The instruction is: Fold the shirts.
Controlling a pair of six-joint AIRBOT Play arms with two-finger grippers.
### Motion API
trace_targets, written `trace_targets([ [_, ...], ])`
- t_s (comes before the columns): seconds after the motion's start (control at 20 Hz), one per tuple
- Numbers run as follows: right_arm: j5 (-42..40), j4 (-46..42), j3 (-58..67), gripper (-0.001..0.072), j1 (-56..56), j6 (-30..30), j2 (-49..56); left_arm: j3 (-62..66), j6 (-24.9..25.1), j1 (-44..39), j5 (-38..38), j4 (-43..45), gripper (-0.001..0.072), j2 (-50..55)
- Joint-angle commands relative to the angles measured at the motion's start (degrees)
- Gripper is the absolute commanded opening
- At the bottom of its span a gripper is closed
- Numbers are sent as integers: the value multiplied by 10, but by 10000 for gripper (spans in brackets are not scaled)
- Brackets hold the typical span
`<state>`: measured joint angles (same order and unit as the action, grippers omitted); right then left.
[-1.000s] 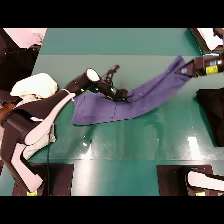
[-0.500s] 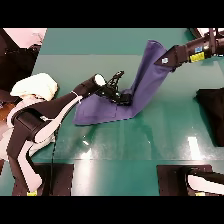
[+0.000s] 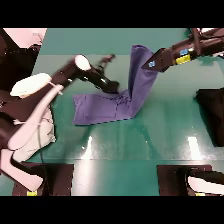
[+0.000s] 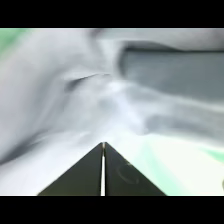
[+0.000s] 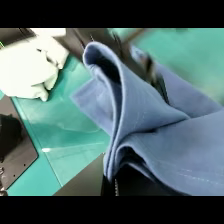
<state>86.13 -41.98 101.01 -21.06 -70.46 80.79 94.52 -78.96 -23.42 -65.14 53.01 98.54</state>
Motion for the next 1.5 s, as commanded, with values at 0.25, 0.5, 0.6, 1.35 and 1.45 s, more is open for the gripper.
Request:
trace_targets([
  [0.25,-224,5,1,55,-247,65,148,1,-5,237,-80,86,25,-200],
  [0.5,-312,-2,1,592,-341,101,218,1,-5,293,-112,85,25,-235],
  [0.6,-252,-16,0,481,-318,98,200,1,-1,291,-130,84,25,-235],
  [1.35,-157,-6,-283,716,34,-15,163,0,-1,291,-126,78,25,-230],
  [1.45,-172,87,-305,675,37,37,189,0,-1,291,-117,78,25,-230],
])
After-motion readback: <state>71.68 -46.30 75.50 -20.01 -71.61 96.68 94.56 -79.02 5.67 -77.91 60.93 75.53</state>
